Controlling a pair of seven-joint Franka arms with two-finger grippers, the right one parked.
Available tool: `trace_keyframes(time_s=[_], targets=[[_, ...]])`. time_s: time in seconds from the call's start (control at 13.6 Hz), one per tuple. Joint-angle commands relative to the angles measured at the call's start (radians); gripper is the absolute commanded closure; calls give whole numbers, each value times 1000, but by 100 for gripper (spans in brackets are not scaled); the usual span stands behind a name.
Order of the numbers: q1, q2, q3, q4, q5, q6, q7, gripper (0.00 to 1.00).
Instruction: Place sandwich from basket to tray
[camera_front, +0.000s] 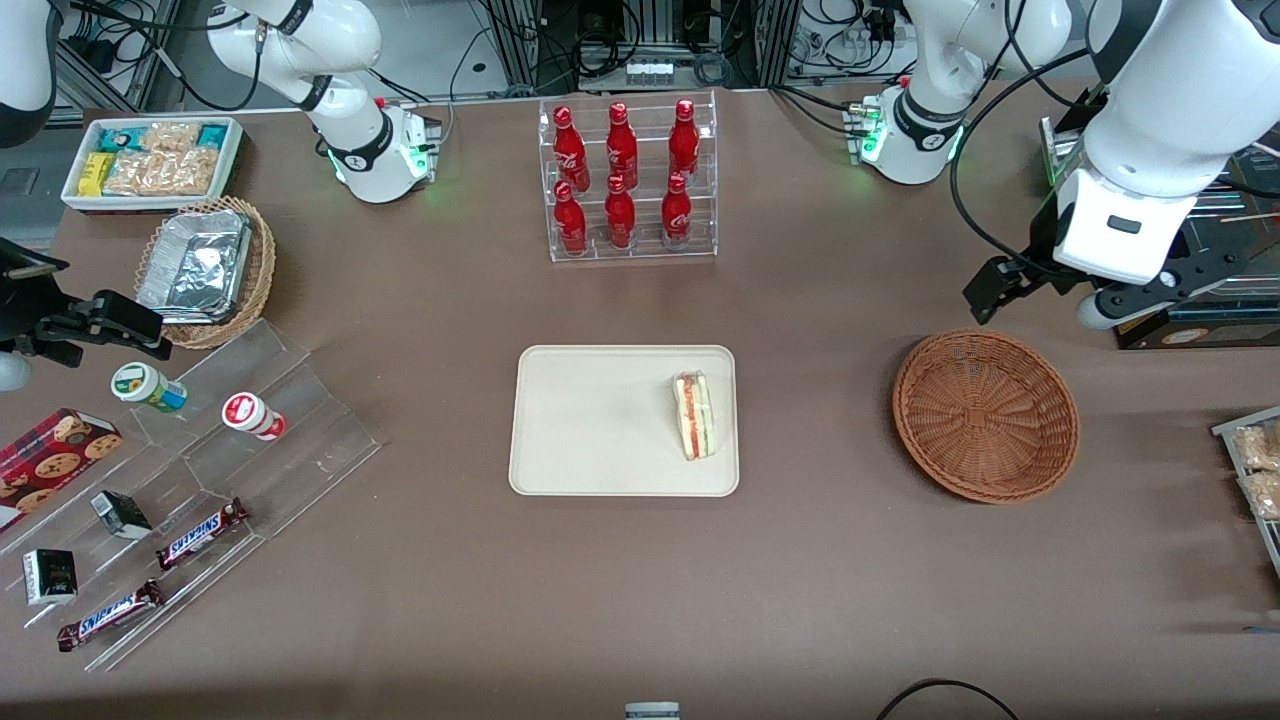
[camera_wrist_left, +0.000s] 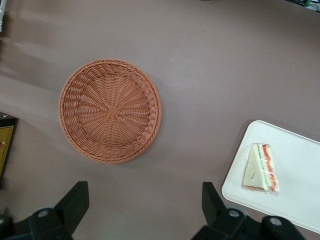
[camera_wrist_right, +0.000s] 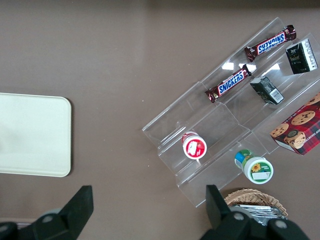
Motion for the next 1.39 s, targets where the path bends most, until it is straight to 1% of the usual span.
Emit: trace_keyframes(time_s=[0.0,0.07,0.15,0.44,0.51,0.59,0.66,0.73,0.81,0.88,1.1,1.32], targets=[[-11,50,16,58,-74,2,9,0],[-10,79,22,97,-109,5,5,0],[-11,103,26,123,-122,5,0,0],[-1,104,23,135,-119,-1,12,0],[21,104,20,135,-119,-3,12,0],[148,104,-57,134,-127,-6,17,0],[274,101,-234,137,-118,-6,31,0],[409,99,-356,137,-116,-6,34,0],[498,99,-433,137,-116,-9,34,0],[560,96,-501,137,-114,-14,35,0],[700,84,-616,134,-114,-44,89,0],[800,62,-693,132,-116,-89,126,0]])
